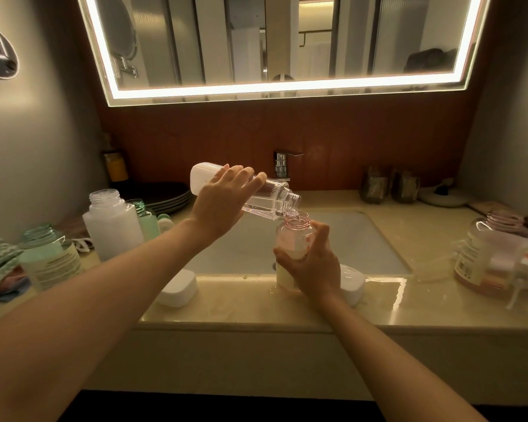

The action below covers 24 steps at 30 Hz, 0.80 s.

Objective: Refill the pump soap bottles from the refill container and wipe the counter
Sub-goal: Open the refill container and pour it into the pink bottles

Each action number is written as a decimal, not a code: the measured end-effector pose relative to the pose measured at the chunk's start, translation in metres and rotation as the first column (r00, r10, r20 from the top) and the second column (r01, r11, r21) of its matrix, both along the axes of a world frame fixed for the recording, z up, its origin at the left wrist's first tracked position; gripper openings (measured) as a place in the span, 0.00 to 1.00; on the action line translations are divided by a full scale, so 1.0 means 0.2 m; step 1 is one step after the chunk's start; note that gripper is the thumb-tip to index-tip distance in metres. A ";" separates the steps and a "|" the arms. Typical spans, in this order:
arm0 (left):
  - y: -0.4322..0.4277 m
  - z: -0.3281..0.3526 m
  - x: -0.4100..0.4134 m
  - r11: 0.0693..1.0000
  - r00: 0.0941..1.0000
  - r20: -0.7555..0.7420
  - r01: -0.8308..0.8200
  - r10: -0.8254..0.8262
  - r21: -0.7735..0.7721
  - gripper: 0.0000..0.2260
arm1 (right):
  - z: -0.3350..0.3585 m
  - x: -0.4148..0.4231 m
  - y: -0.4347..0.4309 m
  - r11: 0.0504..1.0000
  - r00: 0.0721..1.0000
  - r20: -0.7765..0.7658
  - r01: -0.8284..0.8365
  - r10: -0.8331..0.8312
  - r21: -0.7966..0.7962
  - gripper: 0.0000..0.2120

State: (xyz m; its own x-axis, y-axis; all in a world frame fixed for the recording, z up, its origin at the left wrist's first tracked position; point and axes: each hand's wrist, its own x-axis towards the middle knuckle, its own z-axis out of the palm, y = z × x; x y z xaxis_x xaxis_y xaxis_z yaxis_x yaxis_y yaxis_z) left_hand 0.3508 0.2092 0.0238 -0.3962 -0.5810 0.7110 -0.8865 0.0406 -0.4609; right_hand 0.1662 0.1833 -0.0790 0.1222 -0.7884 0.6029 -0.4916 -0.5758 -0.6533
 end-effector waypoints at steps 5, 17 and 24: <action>0.00 0.00 0.00 1.000 1.000 0.003 0.007 -0.007 -0.008 0.35 | 0.00 0.00 0.00 1.000 1.000 0.004 0.000 0.000 0.003 0.36; 0.01 0.01 -0.01 1.000 1.000 0.021 -0.017 0.018 -0.013 0.35 | 0.00 0.00 0.00 1.000 1.000 -0.001 0.004 -0.004 -0.008 0.36; 0.01 0.02 -0.01 0.999 0.999 0.034 -0.032 0.033 -0.018 0.32 | -0.01 0.01 0.00 1.000 1.000 -0.003 0.012 -0.012 -0.012 0.37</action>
